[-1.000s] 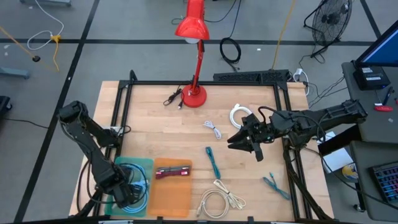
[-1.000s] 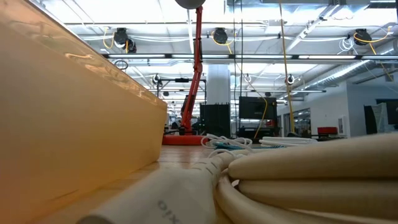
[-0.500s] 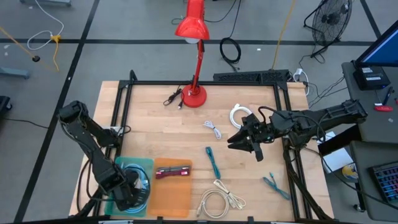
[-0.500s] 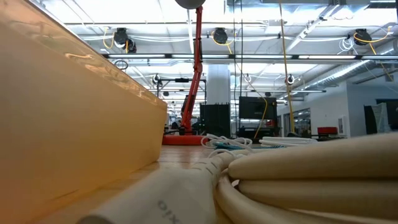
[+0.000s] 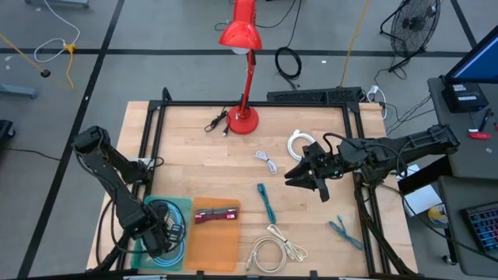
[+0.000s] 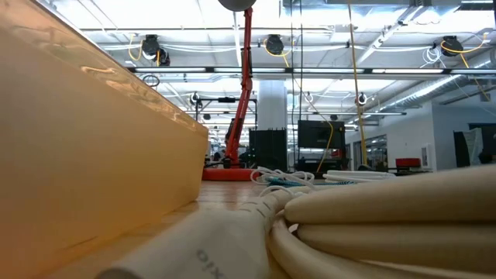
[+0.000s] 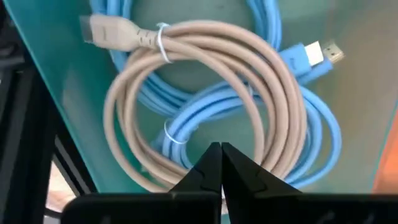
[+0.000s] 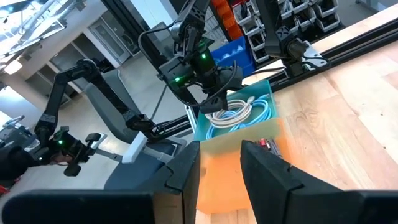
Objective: Pick & Place USB Port
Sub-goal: Put the top brown USB cable into the blue bin
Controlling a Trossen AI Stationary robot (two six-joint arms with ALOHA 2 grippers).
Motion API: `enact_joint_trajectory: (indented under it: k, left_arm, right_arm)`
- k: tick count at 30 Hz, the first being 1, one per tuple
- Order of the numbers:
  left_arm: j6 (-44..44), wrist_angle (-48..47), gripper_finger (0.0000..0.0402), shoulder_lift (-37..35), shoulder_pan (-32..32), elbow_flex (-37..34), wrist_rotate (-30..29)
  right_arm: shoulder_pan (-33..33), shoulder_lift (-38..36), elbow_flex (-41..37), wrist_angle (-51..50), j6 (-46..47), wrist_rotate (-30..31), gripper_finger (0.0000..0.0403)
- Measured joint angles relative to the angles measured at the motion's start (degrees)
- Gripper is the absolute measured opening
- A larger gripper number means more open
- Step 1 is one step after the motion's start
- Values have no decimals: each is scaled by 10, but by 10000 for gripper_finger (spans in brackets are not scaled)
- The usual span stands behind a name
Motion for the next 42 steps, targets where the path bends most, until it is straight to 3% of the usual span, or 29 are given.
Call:
enact_joint_trajectory:
  k: [11,23,42]
  left_arm:
    - [40,15,1,42,-3,0,51]
    - [77,171,1,136,-10,0,95]
    - [-3,259,0,125,-52,0,60]
  right_arm:
    - [0,0,0,0,4,-2,105]
    - [0,0,0,0,4,-2,105]
    - [0,0,0,0,3,-3,105]
